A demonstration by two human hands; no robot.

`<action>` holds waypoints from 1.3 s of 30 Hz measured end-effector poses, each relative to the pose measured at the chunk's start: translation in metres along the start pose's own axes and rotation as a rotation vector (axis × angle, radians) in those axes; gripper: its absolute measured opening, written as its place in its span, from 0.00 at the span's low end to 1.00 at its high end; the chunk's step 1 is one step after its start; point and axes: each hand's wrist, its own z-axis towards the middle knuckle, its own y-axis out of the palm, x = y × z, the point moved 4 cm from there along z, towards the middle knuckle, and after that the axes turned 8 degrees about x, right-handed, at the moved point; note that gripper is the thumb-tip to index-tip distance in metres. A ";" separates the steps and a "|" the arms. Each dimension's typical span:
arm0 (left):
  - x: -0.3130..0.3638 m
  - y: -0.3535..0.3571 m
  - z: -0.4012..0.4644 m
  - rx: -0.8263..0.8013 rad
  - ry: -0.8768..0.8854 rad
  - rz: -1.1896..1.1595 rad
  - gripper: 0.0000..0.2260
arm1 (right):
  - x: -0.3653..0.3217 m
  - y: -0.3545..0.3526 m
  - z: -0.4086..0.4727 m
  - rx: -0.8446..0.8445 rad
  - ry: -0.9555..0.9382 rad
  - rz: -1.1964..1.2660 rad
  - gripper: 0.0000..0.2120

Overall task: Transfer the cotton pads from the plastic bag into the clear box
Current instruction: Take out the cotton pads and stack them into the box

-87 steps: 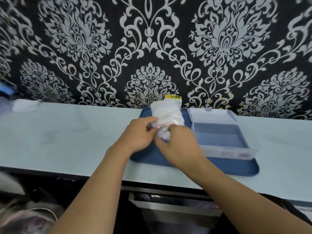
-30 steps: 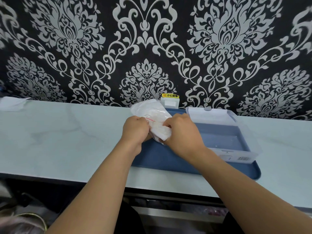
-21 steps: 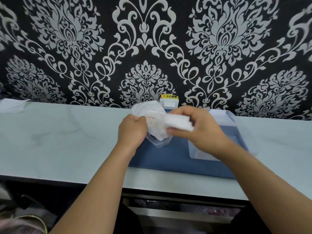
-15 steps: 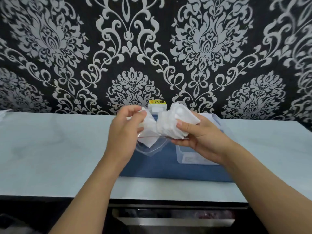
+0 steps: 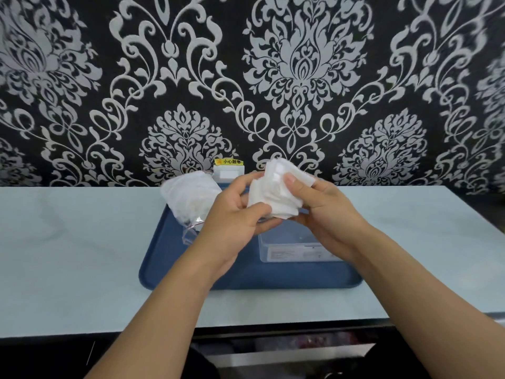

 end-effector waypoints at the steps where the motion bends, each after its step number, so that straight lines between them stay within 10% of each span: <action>1: -0.003 0.002 0.000 0.004 -0.022 -0.026 0.22 | -0.002 -0.003 0.001 0.017 -0.002 0.069 0.15; 5: -0.012 0.005 0.003 0.017 -0.085 -0.128 0.21 | -0.017 -0.025 -0.001 0.166 -0.036 0.342 0.11; 12: -0.012 0.014 0.001 -0.097 -0.068 -0.154 0.23 | -0.007 -0.018 -0.013 0.081 -0.128 -0.066 0.13; 29: -0.020 0.025 0.000 0.009 -0.114 -0.263 0.12 | 0.007 0.000 -0.008 0.083 -0.109 -0.203 0.06; 39: -0.029 0.030 0.007 0.053 -0.009 -0.116 0.24 | 0.025 0.026 -0.002 0.230 -0.014 -0.086 0.15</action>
